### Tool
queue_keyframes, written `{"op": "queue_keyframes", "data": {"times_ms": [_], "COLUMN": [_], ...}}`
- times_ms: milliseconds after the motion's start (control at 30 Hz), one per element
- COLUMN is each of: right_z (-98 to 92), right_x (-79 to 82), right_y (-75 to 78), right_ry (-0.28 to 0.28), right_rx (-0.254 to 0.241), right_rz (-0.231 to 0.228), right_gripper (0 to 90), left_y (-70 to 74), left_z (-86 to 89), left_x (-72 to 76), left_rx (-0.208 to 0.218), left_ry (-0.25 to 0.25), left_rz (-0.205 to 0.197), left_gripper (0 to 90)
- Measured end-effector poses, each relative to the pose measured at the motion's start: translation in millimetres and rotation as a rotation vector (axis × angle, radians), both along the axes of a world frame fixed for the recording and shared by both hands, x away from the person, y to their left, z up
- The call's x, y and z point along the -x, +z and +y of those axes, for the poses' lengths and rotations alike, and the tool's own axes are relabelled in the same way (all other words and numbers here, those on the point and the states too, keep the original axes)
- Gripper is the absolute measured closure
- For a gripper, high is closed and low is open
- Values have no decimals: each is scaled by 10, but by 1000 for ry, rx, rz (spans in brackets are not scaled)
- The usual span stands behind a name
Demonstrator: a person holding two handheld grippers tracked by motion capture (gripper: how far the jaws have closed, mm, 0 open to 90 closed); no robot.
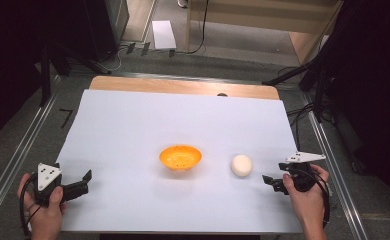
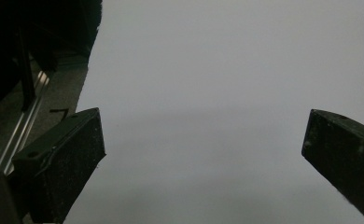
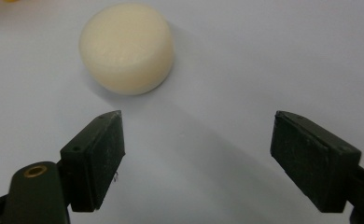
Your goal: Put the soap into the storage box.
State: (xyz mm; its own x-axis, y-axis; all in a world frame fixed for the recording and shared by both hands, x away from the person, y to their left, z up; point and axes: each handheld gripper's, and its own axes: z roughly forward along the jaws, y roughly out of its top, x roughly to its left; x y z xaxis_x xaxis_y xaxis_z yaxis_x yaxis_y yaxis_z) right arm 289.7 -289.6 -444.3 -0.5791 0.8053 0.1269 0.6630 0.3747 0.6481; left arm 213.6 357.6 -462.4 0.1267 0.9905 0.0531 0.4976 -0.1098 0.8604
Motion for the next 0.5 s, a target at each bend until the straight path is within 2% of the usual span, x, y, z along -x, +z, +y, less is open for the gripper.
{"op": "queue_keyframes", "data": {"times_ms": [67,200,267,300,433,500], "right_z": [15,128,160,223,334,397], "right_x": [-16,-86,-99,-138,-212,-254], "right_y": [1,29,36,48,65,69], "right_ry": [11,81,89,112,159,198], "right_rx": [1,26,37,57,62,83], "right_rz": [5,19,27,25,45,37], "right_gripper": [182,157,151,148,140,137], "left_y": [-1,4,5,5,6,7], "left_z": [1,13,14,15,20,22], "left_x": [0,12,18,17,18,20], "left_rx": [2,13,16,18,22,24], "left_ry": [-3,-12,-17,-22,-25,-24], "left_rz": [0,-9,-13,-12,-12,-13], "left_gripper": [0,0,0,0,0,0]}}
